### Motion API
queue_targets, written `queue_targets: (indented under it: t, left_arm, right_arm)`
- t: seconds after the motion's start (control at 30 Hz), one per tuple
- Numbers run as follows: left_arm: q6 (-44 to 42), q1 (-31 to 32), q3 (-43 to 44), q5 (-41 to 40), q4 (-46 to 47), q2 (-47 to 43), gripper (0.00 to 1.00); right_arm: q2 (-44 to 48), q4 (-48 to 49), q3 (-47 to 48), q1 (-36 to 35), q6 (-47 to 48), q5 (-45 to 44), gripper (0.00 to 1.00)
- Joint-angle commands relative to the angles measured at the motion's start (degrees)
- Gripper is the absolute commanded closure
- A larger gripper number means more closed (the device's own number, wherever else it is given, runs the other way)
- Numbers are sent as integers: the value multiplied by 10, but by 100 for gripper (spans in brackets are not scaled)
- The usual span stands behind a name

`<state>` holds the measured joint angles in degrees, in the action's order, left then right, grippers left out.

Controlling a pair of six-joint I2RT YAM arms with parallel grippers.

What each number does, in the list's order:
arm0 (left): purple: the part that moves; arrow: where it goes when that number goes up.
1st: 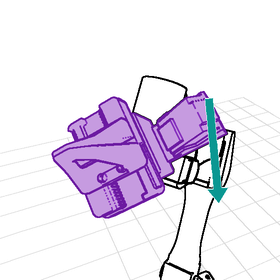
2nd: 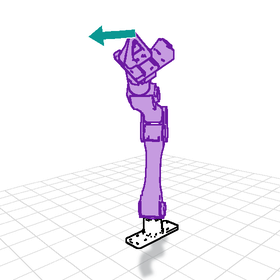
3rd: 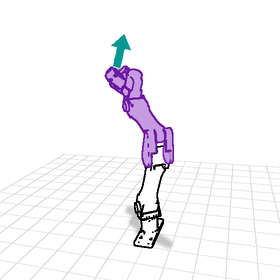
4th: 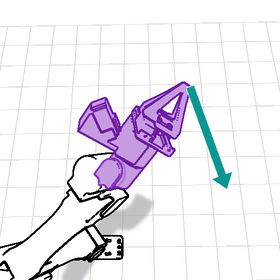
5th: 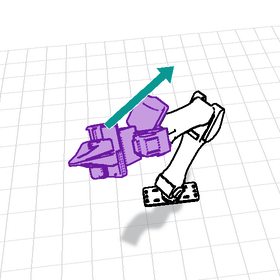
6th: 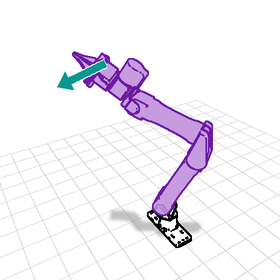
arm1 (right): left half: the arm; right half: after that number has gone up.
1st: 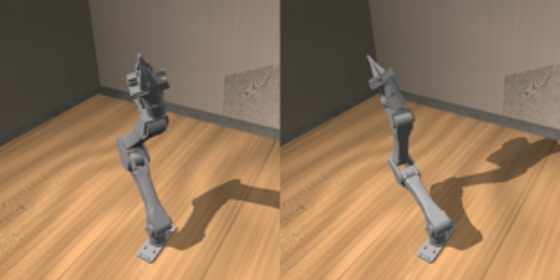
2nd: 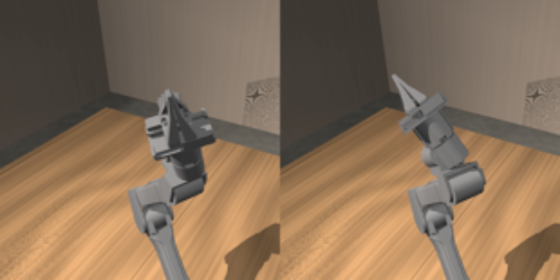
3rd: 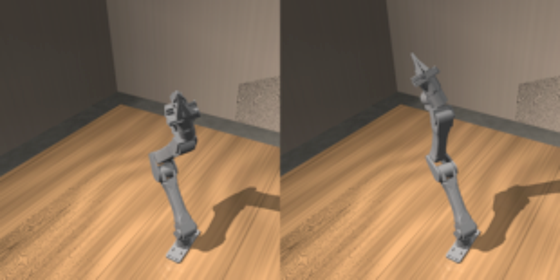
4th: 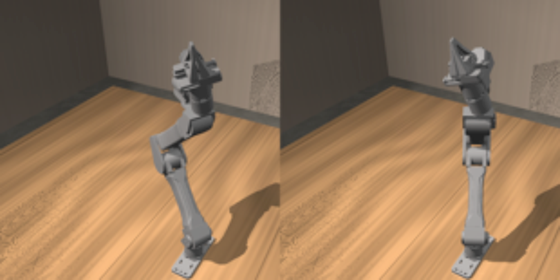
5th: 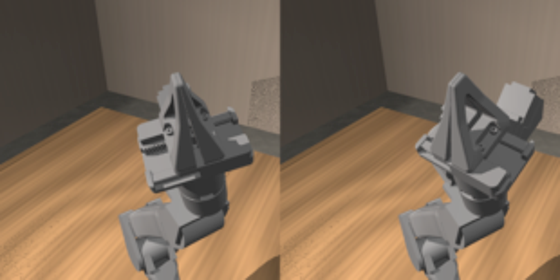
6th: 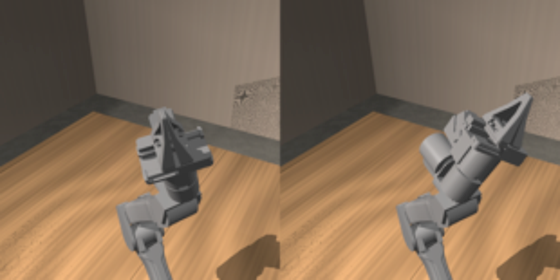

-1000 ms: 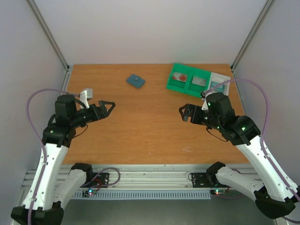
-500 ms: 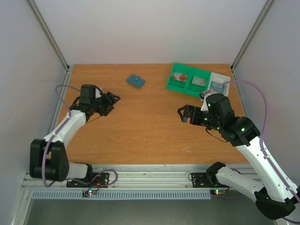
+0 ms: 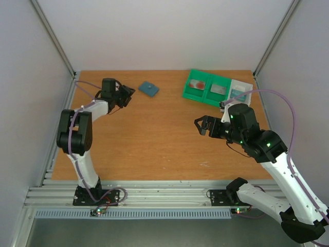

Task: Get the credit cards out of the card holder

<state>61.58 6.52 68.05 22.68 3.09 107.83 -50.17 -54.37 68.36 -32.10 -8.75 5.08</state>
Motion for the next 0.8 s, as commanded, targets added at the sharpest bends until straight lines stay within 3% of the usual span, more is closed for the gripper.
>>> queue_targets:
  t: [0.0, 0.27, 0.77]
  left_arm:
    - [10, 2, 71, -34, 52, 73, 48]
    - [17, 0, 175, -7, 61, 206, 55]
    - [27, 5, 260, -2, 51, 294, 56]
  right_arm:
    - [-1, 14, 3, -3, 0, 11, 1]
    - [0, 14, 3, -3, -5, 21, 2]
    - [-12, 12, 7, -3, 8, 7, 2]
